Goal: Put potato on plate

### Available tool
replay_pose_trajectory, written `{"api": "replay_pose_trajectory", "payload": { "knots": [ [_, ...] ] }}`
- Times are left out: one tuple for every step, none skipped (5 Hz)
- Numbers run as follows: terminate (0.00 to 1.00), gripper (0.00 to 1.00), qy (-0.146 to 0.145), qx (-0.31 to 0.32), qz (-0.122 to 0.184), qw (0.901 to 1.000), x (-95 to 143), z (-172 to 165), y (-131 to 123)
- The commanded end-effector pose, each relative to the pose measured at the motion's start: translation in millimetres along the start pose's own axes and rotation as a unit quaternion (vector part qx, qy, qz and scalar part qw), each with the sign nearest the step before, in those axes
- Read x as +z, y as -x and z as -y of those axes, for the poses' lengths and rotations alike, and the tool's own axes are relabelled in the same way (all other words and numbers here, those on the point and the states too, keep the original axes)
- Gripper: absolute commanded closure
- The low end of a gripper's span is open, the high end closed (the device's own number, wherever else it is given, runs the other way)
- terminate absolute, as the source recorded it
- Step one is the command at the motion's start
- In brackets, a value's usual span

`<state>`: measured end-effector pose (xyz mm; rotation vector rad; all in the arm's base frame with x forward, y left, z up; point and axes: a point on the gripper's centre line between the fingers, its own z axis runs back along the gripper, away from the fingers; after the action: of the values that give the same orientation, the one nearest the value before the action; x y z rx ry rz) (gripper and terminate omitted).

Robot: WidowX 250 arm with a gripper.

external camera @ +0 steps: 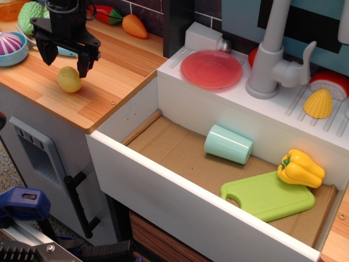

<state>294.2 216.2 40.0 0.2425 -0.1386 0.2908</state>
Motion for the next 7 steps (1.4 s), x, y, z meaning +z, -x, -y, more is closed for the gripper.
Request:
{"api": "replay_pose_trajectory", "payload": {
  "knots": [
    [0.00,0.00,-0.002,0.011,0.018,0.9998,1.8,-7.3,-4.3],
    [0.00,0.00,0.008,0.011,0.011,0.9999,-3.2,-8.9,-3.6],
    [0.00,0.00,0.023,0.007,0.004,0.9997,-12.1,-12.4,-3.0],
    [0.00,1.00,0.030,0.018,-0.001,0.9994,-15.2,-12.7,-3.2],
    [0.00,1.00,0.035,0.004,-0.003,0.9994,-10.6,-8.5,-6.8],
    [0.00,1.00,0.032,-0.092,0.025,0.9950,17.5,9.7,-24.3],
    [0.00,1.00,0.042,-0.165,0.045,0.9844,48.4,45.1,-34.9]
  ]
}}
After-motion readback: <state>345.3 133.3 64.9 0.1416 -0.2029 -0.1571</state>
